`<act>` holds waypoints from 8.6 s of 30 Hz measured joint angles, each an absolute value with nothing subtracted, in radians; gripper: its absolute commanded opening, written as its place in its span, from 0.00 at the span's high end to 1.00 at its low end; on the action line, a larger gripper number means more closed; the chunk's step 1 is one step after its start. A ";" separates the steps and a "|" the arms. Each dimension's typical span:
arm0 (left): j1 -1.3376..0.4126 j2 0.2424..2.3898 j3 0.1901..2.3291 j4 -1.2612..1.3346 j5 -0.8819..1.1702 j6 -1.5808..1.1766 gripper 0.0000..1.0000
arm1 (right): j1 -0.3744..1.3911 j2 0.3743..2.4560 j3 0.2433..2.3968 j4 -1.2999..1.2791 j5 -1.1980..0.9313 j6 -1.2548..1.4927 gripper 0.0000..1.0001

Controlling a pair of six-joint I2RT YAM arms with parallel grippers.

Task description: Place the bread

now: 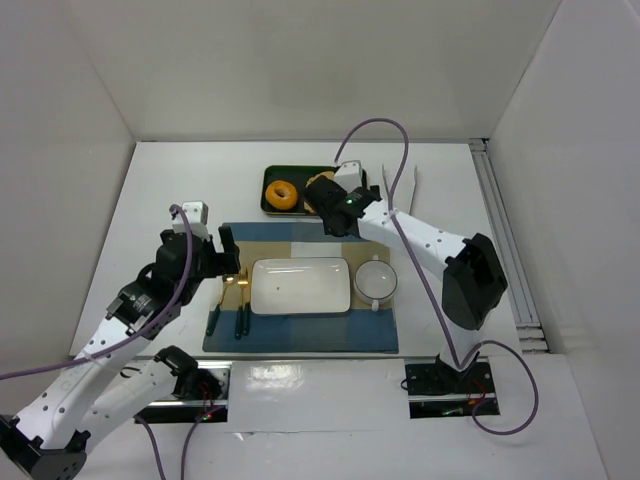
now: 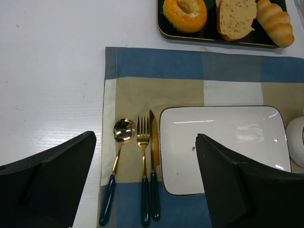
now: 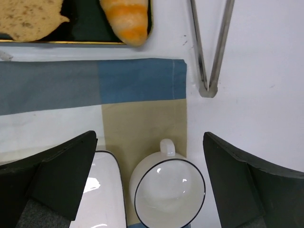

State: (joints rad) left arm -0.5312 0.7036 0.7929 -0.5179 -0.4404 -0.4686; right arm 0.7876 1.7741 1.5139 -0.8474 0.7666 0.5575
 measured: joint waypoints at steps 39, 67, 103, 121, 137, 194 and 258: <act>-0.532 0.641 0.767 -0.540 -0.461 -0.488 0.00 | 0.109 1.947 1.538 -0.649 0.246 0.319 0.02; -0.532 0.631 0.748 -0.540 -0.467 -0.506 0.00 | 0.109 2.169 1.670 -0.632 0.070 0.289 0.06; -0.532 0.617 0.748 -0.556 -0.493 -0.505 0.00 | 0.142 2.227 1.746 -0.617 0.097 0.281 0.47; -0.531 0.611 0.738 -0.548 -0.491 -0.528 0.00 | 0.144 1.988 1.887 -0.672 0.143 0.299 0.47; -0.532 0.587 0.684 -0.493 -0.473 -0.527 0.00 | 0.279 1.758 1.660 -0.673 -0.057 0.228 0.47; -0.532 0.538 0.634 -0.464 -0.474 -0.532 0.00 | 0.430 2.244 2.205 -0.691 -0.241 0.042 0.39; -0.532 0.590 0.619 -0.433 -0.479 -0.527 0.00 | 0.579 2.326 2.270 -0.898 -0.017 0.023 1.00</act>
State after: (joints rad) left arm -0.5316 0.5896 0.6189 -0.4328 -0.4786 -0.5266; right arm 0.5785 2.3264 2.2700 -0.8982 -0.0170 0.0235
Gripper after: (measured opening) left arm 1.001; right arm 0.369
